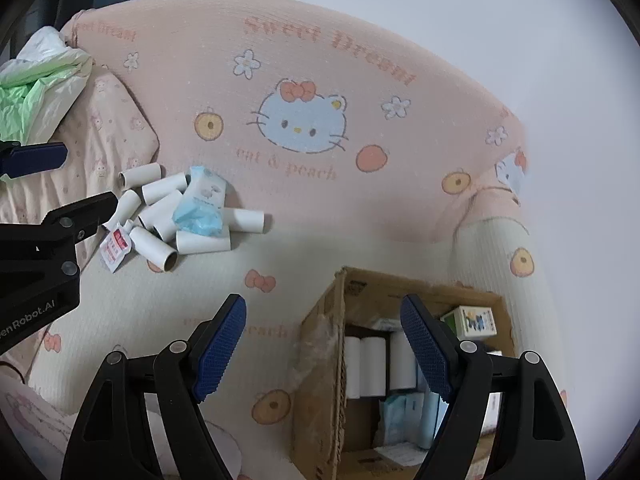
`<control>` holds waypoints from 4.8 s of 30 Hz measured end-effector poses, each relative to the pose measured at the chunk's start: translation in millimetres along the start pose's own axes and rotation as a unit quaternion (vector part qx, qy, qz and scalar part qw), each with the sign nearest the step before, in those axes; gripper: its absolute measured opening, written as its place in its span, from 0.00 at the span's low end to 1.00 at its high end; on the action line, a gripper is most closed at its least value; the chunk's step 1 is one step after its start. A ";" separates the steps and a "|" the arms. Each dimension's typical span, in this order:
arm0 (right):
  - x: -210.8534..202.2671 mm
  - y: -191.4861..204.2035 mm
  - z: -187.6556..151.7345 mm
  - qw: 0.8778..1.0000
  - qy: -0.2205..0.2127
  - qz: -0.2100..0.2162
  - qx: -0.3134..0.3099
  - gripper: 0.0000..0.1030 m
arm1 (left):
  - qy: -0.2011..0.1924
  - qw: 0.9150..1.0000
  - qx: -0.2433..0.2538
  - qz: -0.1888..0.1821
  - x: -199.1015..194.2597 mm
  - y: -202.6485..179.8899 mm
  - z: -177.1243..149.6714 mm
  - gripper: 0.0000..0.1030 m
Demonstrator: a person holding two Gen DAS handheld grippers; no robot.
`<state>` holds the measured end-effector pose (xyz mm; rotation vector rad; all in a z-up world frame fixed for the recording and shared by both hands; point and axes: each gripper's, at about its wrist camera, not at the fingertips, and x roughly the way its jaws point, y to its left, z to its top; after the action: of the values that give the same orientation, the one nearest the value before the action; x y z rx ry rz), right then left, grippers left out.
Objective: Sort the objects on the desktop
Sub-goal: 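Move the right tool toward the pile of white cardboard tubes, then close the right gripper on a white cardboard tube at the pile's edge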
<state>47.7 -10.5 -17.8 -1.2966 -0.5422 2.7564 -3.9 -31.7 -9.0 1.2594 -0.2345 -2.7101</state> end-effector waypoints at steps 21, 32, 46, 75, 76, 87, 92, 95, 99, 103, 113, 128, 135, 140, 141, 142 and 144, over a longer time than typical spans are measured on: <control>20.6 105.6 40.9 0.981 -0.092 0.119 -0.120 0.76 | 0.042 0.996 -0.065 0.043 40.4 75.2 -8.0 0.66; 56.7 142.2 30.9 0.968 -0.130 0.162 -0.142 0.76 | 0.062 0.987 -0.142 0.032 91.4 122.6 -42.5 0.66; 141.6 176.5 -7.8 0.964 -0.118 0.182 -0.154 0.76 | 0.023 0.984 -0.142 -0.101 164.8 131.3 -100.2 0.66; 229.5 200.7 -15.5 0.964 -0.040 0.248 -0.090 0.45 | 0.131 0.952 -0.162 -0.226 291.2 118.5 -87.2 0.43; 228.2 203.1 -16.3 0.963 -0.042 0.246 -0.096 0.44 | 0.133 0.955 -0.152 -0.217 290.1 114.6 -84.9 0.43; 226.9 208.8 -26.2 0.964 -0.033 0.243 -0.102 0.40 | 0.130 0.968 -0.073 -0.204 282.4 93.0 -62.6 0.51; 228.7 207.7 -30.6 0.964 -0.028 0.245 -0.096 0.40 | 0.159 0.966 -0.026 -0.204 298.8 86.5 -56.2 0.52; 231.6 211.6 -34.9 0.968 -0.015 0.230 -0.102 0.40 | 0.181 0.958 -0.017 -0.220 309.1 83.8 -54.0 0.52; 228.8 211.4 -39.0 0.965 -0.021 0.245 -0.094 0.40 | 0.203 0.942 -0.031 -0.264 310.2 89.7 -57.2 0.52; 222.8 206.6 -38.6 0.964 -0.025 0.251 -0.085 0.40 | 0.217 0.930 -0.040 -0.294 305.3 88.3 -67.6 0.52; 205.6 180.4 -59.2 0.964 -0.017 0.258 -0.059 0.40 | 0.200 0.932 -0.020 -0.303 271.9 70.2 -77.1 0.52; 217.2 141.7 -84.5 0.959 0.033 0.282 -0.002 0.40 | 0.219 0.897 -0.127 -0.363 260.0 57.2 -121.4 0.52; 225.9 122.1 -92.3 0.951 0.043 0.297 0.067 0.42 | 0.209 0.912 -0.111 -0.334 259.3 58.5 -124.6 0.52; 233.5 115.6 -92.6 0.951 0.061 0.292 0.086 0.42 | 0.194 0.919 -0.105 -0.328 258.4 59.6 -121.6 0.45; 233.7 115.8 -91.7 0.952 0.060 0.287 0.086 0.42 | 0.194 0.919 -0.101 -0.328 258.5 58.6 -120.9 0.43; 234.0 114.8 -91.3 0.952 0.058 0.287 0.085 0.43 | 0.195 0.918 -0.099 -0.331 259.0 57.6 -120.4 0.43; 236.0 114.0 -90.0 0.949 0.058 0.298 0.087 0.42 | 0.194 0.916 -0.099 -0.337 259.5 56.6 -119.9 0.41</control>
<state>-25.3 -46.4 -282.7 -1.8004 0.1347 3.0414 -74.0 -147.3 -267.2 2.0600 0.6174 -2.7708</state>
